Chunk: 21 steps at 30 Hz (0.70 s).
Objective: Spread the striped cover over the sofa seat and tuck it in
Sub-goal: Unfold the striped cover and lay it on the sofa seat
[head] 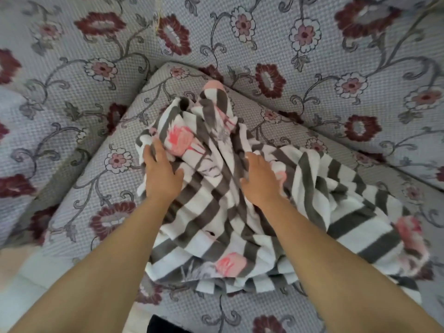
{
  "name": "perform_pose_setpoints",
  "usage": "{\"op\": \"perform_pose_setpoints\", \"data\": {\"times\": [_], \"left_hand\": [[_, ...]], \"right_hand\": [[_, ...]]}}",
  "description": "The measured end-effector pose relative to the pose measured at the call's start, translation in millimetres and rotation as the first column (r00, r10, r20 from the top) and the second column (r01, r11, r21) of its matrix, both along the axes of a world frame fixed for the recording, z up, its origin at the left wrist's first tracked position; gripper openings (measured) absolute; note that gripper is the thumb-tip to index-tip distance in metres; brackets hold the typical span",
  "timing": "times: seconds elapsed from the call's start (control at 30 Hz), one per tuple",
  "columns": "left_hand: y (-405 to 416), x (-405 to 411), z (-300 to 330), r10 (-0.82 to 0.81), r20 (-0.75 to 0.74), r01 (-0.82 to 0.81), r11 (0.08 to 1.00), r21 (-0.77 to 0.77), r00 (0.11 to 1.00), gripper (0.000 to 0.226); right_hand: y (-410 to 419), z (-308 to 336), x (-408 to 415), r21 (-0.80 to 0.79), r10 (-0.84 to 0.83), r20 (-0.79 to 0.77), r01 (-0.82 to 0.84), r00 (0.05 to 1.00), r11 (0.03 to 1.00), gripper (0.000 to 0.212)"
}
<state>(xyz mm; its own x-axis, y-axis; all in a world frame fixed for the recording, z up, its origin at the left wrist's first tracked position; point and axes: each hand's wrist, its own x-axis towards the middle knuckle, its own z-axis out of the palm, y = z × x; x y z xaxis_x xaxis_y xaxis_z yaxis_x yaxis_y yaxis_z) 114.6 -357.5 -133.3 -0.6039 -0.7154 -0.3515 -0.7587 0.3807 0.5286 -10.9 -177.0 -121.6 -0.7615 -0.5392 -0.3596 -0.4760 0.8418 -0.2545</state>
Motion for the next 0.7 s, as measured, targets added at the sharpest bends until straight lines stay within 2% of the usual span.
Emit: {"op": "perform_pose_setpoints", "data": {"times": [0.1, 0.17, 0.2, 0.23, 0.27, 0.3, 0.33, 0.37, 0.4, 0.43, 0.47, 0.5, 0.57, 0.6, 0.67, 0.7], "left_hand": [[-8.8, 2.8, -6.1, -0.041, 0.091, 0.024, 0.983, 0.183, 0.995, 0.113], [-8.9, 1.9, -6.9, -0.128, 0.112, 0.095, 0.961, 0.261, 0.985, 0.109], [-7.8, 0.9, -9.3, -0.200, 0.113, 0.161, 0.946, 0.282, 0.973, 0.092], [-5.6, 0.7, -10.6, -0.275, 0.125, 0.230, 0.929, 0.290, 0.953, 0.063], [-2.0, 1.5, -8.0, -0.335, 0.153, 0.284, 0.916, 0.283, 0.930, 0.034], [1.6, 3.3, -4.3, -0.380, 0.179, 0.327, 0.906, 0.268, 0.907, 0.022], [5.0, 5.2, -2.5, -0.422, 0.195, 0.379, 0.898, 0.223, 0.885, 0.025], [7.7, 6.3, -1.1, -0.469, 0.208, 0.450, 0.883, 0.136, 0.858, 0.028], [10.9, 7.0, -0.1, -0.503, 0.221, 0.508, 0.860, 0.036, 0.836, 0.027], [15.4, 7.1, 4.8, -0.530, 0.216, 0.547, 0.837, -0.024, 0.820, 0.025], [19.8, 7.5, 10.5, -0.537, 0.178, 0.548, 0.836, -0.016, 0.825, 0.025], [24.7, 6.5, 16.6, -0.530, 0.096, 0.528, 0.848, 0.042, 0.843, 0.022], [39.8, 3.7, 28.1, -0.519, -0.018, 0.510, 0.832, 0.218, 0.855, 0.018], [51.0, 1.8, 34.4, -0.577, -0.012, 0.550, 0.771, 0.321, 0.816, 0.020], [77.8, 0.1, 46.7, -0.748, 0.022, 0.601, 0.550, 0.581, 0.663, 0.028], [93.2, -0.6, 49.6, -0.805, 0.024, 0.583, 0.449, 0.677, 0.592, 0.025]], "right_hand": [[-10.6, -9.3, -3.4, 0.090, -0.017, -0.029, 0.019, 0.999, 0.996, 0.087], [-13.6, -13.3, -6.2, 0.144, -0.053, -0.058, 0.061, 0.997, 0.988, 0.094], [-15.0, -15.0, -9.1, 0.193, -0.061, -0.076, 0.075, 0.995, 0.978, 0.091], [-15.3, -14.6, -11.3, 0.256, -0.044, -0.104, 0.069, 0.994, 0.964, 0.079], [-14.8, -15.2, -14.0, 0.313, 0.013, -0.133, 0.030, 0.991, 0.949, 0.061], [-13.3, -15.5, -16.3, 0.339, 0.086, -0.144, -0.033, 0.986, 0.940, 0.045], [-10.2, -16.7, -18.0, 0.305, 0.142, -0.115, -0.101, 0.983, 0.947, 0.035], [-5.9, -17.3, -18.3, 0.187, 0.157, -0.038, -0.148, 0.987, 0.971, 0.027], [-0.4, -13.1, -15.6, 0.001, 0.096, 0.115, -0.096, 0.989, 0.995, 0.014], [5.9, -6.3, -13.4, -0.159, 0.032, 0.308, 0.018, 0.951, 0.987, 0.006], [13.5, -0.7, -11.9, -0.238, -0.013, 0.423, 0.125, 0.906, 0.963, 0.017], [25.7, 3.6, -11.7, -0.274, -0.011, 0.469, 0.158, 0.883, 0.949, 0.023], [59.6, 15.2, -14.9, -0.135, 0.037, 0.361, 0.013, 0.932, 0.991, 0.014], [79.9, 20.8, -18.0, 0.042, 0.058, 0.293, -0.073, 0.954, 0.996, 0.010], [126.3, 32.1, -22.7, 0.427, 0.058, 0.208, -0.144, 0.976, 0.893, 0.025], [149.6, 39.6, -23.1, 0.539, 0.012, 0.177, -0.107, 0.984, 0.836, 0.027]]}}
